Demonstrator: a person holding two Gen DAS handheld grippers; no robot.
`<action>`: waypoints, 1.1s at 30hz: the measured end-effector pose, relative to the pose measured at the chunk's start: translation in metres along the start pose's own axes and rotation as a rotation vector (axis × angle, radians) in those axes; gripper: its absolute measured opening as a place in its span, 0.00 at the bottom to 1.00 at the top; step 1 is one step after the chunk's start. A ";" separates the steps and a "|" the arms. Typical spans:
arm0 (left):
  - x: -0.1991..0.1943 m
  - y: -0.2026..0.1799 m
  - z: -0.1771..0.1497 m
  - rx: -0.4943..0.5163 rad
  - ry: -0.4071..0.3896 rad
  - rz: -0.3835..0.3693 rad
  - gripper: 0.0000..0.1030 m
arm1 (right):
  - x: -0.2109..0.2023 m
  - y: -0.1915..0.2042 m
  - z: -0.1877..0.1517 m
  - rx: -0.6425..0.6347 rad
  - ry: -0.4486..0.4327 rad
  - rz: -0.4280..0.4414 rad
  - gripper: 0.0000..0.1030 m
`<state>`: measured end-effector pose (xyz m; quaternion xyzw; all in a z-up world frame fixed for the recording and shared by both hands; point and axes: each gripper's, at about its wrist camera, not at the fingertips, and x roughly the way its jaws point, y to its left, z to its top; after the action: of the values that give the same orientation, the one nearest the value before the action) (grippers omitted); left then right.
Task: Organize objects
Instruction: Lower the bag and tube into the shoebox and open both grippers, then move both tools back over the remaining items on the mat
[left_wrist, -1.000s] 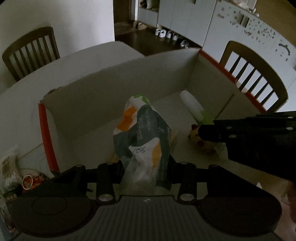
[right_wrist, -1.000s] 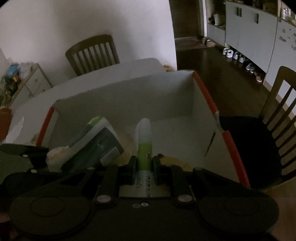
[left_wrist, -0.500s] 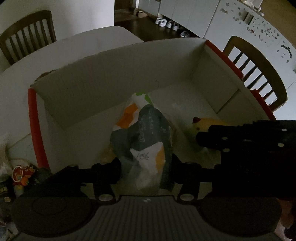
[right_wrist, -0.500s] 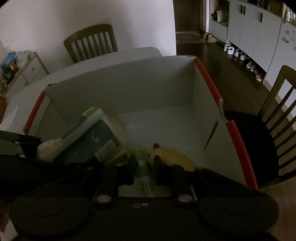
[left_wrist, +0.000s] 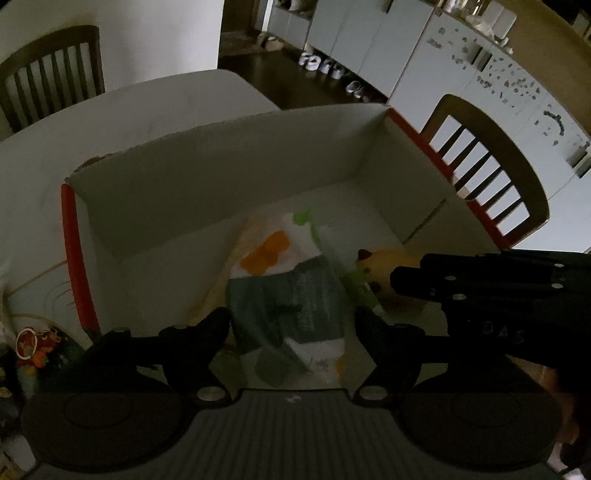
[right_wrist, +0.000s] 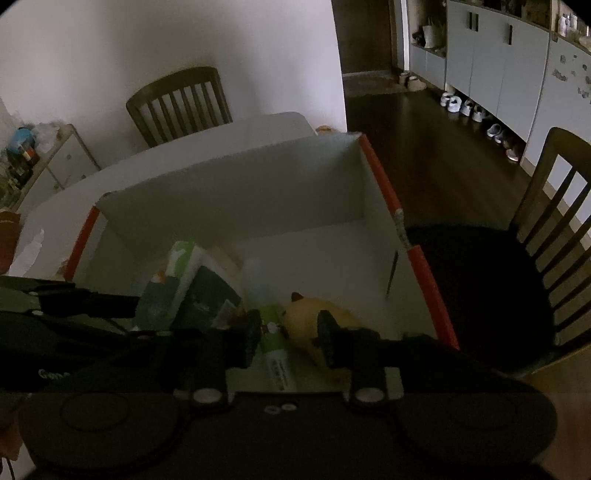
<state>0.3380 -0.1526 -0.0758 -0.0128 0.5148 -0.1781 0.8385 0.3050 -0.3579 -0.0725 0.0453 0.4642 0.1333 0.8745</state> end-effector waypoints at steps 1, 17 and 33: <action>-0.003 -0.001 0.000 0.002 -0.006 0.003 0.78 | -0.003 0.000 0.000 0.000 -0.005 0.003 0.37; -0.060 0.001 -0.018 0.005 -0.123 -0.025 0.83 | -0.052 0.018 -0.006 -0.038 -0.084 0.041 0.50; -0.131 0.039 -0.054 -0.013 -0.271 -0.018 0.83 | -0.085 0.081 -0.025 -0.072 -0.152 0.040 0.69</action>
<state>0.2488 -0.0662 0.0035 -0.0468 0.3979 -0.1791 0.8985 0.2232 -0.3050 -0.0022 0.0334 0.3903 0.1634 0.9055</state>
